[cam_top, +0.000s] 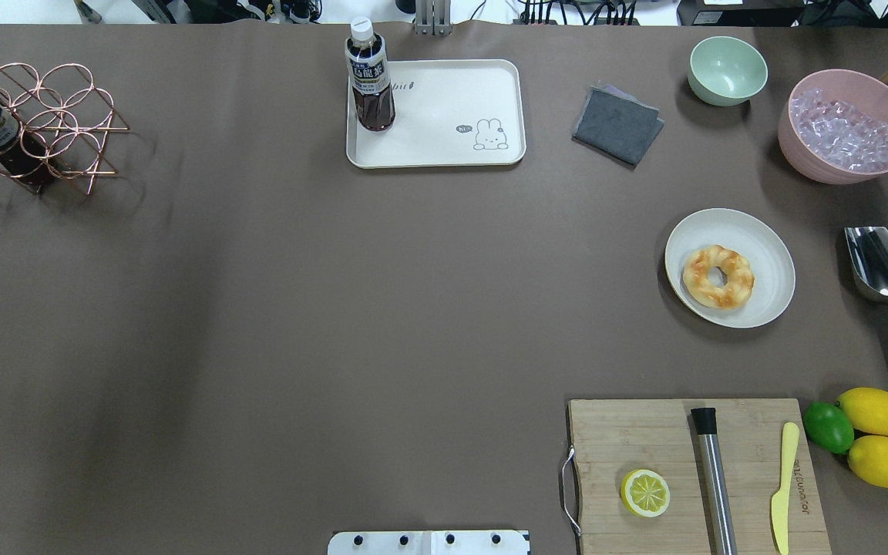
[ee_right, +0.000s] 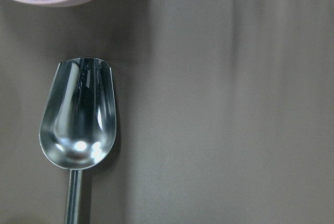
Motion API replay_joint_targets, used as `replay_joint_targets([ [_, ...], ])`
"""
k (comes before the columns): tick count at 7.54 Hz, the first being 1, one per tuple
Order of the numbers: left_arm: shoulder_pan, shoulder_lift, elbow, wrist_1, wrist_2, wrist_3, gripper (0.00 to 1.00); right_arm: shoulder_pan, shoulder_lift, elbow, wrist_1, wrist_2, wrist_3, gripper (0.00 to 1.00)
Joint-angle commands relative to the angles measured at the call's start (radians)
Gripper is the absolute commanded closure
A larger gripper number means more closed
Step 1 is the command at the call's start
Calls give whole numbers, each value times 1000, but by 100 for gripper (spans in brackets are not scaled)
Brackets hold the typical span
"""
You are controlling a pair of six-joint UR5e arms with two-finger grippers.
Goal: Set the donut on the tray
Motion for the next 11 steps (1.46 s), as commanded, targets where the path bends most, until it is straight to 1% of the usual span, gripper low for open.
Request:
replay_joint_targets([
  [1,0,8,-2,1,0,-3,2,2,-3,4,3,-1,1,0],
  [6,0,6,-3,1,0,-3,2,4,-8,3,3,4,1,0],
  [8,2,6,-2,0,0,-6,2,4,-5,-1,5,48,0,0],
  [11,0,-3,-5,0,0,-6,2,4,-3,4,5,37,-2,0],
])
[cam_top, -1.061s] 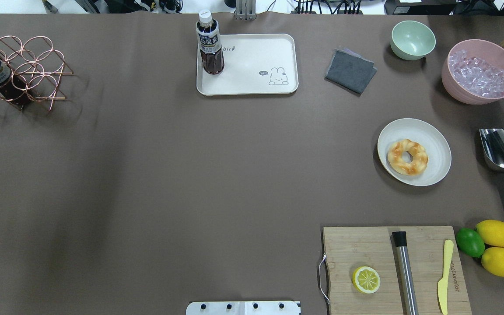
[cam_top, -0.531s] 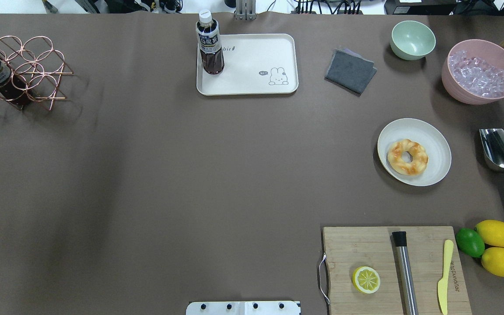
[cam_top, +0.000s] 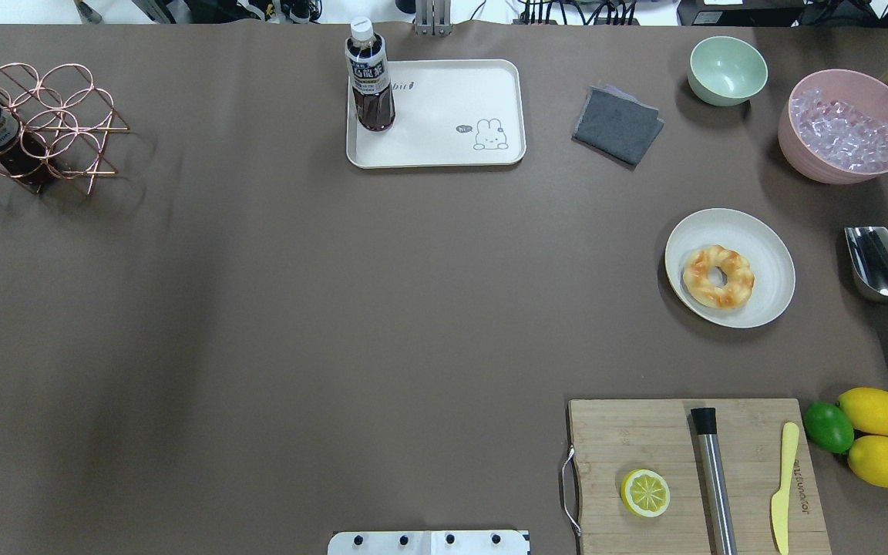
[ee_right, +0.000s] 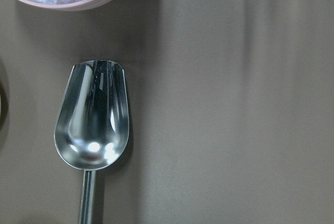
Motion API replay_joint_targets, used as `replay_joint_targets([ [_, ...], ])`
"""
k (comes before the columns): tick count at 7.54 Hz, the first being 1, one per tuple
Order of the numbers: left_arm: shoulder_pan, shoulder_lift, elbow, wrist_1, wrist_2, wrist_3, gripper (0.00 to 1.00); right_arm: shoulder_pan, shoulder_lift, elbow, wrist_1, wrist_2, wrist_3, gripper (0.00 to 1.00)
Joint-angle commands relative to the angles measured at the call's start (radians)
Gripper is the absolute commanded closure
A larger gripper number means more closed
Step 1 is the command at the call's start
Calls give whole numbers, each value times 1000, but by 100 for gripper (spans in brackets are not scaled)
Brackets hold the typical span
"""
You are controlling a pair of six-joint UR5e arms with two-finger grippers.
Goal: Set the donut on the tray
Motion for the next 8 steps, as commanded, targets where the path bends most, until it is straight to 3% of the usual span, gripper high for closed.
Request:
replay_joint_targets([
  [1,1,-5,0,-1,0,0,2,0,-1,1,2,-1,-3,0],
  [3,4,-9,3,-1,0,-2,2,-17,4,37,2,7,76,0],
  [5,4,-9,-2,-1,0,-2,2,-159,10,134,28,8,321,0],
  [8,8,-9,6,-1,0,-2,2,-375,12,64,448,-8,600,0],
])
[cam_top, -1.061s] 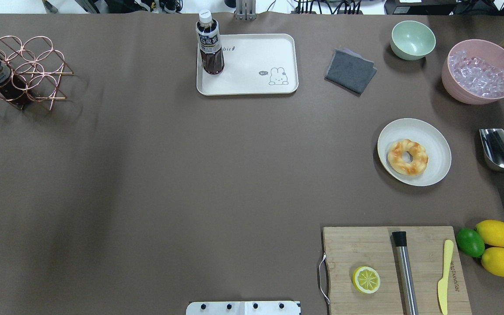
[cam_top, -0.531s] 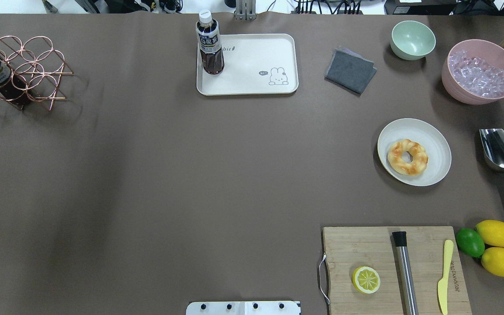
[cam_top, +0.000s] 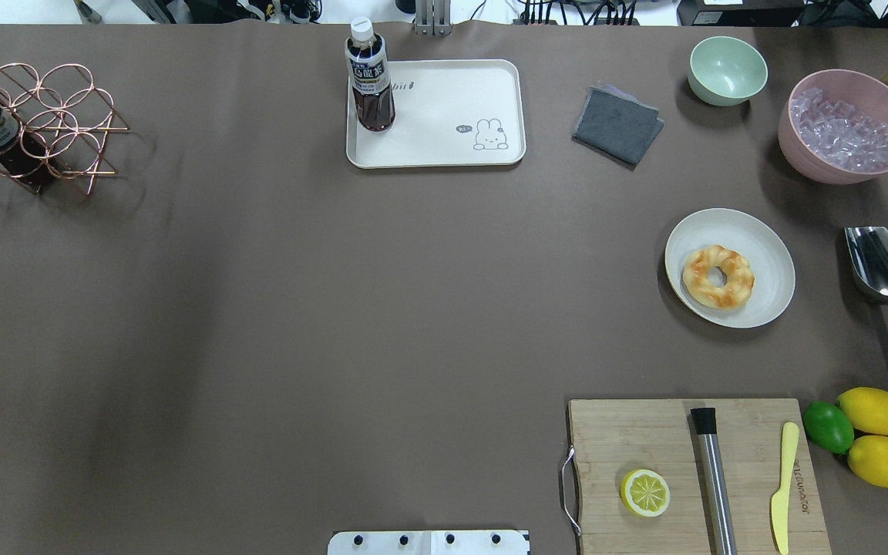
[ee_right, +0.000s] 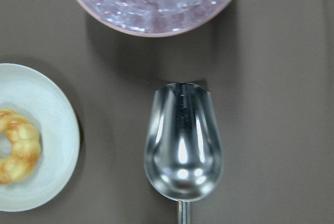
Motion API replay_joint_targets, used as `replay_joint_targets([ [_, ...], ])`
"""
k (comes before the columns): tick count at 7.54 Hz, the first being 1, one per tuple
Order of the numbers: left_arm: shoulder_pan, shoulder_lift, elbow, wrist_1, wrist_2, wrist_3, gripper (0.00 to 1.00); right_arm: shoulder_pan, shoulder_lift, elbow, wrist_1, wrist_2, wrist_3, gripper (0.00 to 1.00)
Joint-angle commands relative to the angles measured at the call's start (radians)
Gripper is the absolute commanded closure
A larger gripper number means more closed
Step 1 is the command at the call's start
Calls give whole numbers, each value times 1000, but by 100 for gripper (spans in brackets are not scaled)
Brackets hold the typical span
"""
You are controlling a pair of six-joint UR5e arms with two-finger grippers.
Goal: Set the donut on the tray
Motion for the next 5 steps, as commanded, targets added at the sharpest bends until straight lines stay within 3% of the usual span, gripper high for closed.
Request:
replay_joint_targets([
  [1,3,0,7,0,0,0,2,-162,2,-98,378,-30,266,0],
  [3,3,0,8,0,0,0,2,-260,71,-204,587,-67,536,0],
  [5,4,-8,14,-1,12,0,2,-335,117,-255,622,-151,619,0],
])
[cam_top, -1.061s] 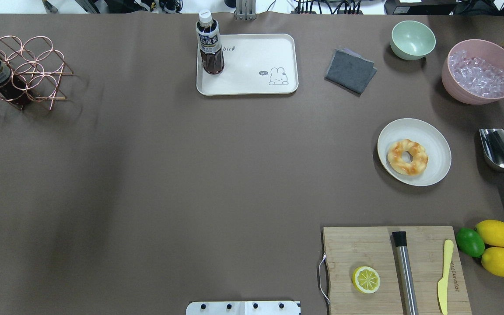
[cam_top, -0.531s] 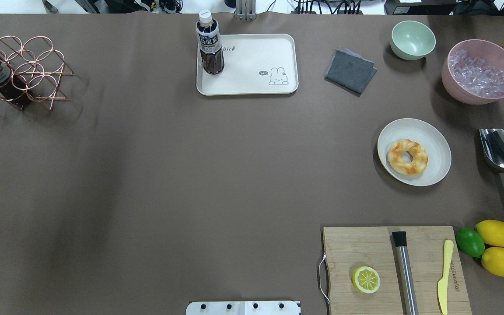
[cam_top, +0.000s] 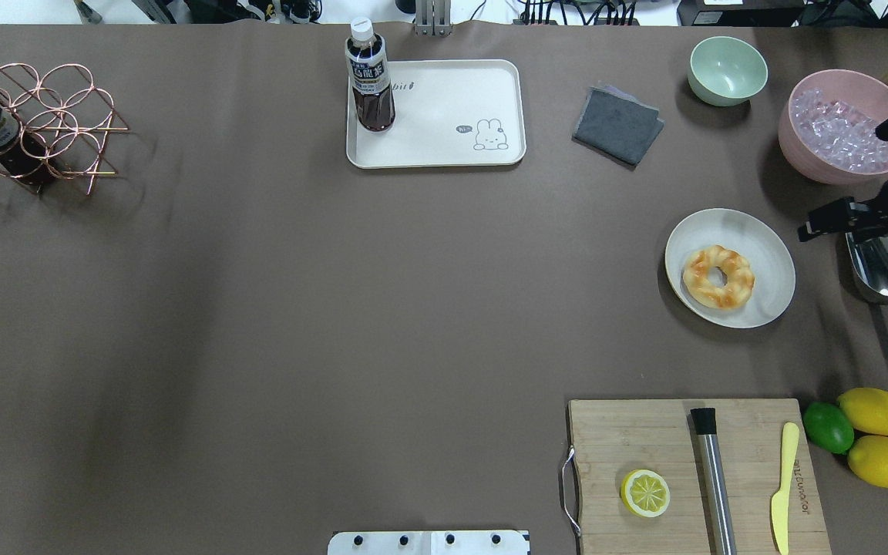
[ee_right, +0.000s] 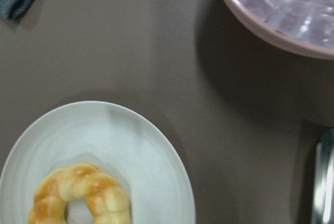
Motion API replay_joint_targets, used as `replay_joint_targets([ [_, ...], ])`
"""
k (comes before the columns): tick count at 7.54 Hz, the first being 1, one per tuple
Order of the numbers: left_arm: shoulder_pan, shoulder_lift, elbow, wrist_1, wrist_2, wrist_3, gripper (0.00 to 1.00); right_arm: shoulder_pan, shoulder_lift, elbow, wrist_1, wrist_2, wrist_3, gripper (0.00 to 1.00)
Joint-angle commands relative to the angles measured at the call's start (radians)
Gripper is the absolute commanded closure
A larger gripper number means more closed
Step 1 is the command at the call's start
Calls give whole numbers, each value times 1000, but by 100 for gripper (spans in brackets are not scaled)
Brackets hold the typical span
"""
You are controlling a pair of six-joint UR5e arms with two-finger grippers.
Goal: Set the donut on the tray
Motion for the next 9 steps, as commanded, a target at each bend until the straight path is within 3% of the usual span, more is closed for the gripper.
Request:
replay_joint_targets([
  [1,2,-14,5,-1,28,-1,2,-74,32,-49,54,-72,90,0],
  [9,2,-16,5,-1,29,-1,2,-74,-7,-67,54,-74,116,1],
])
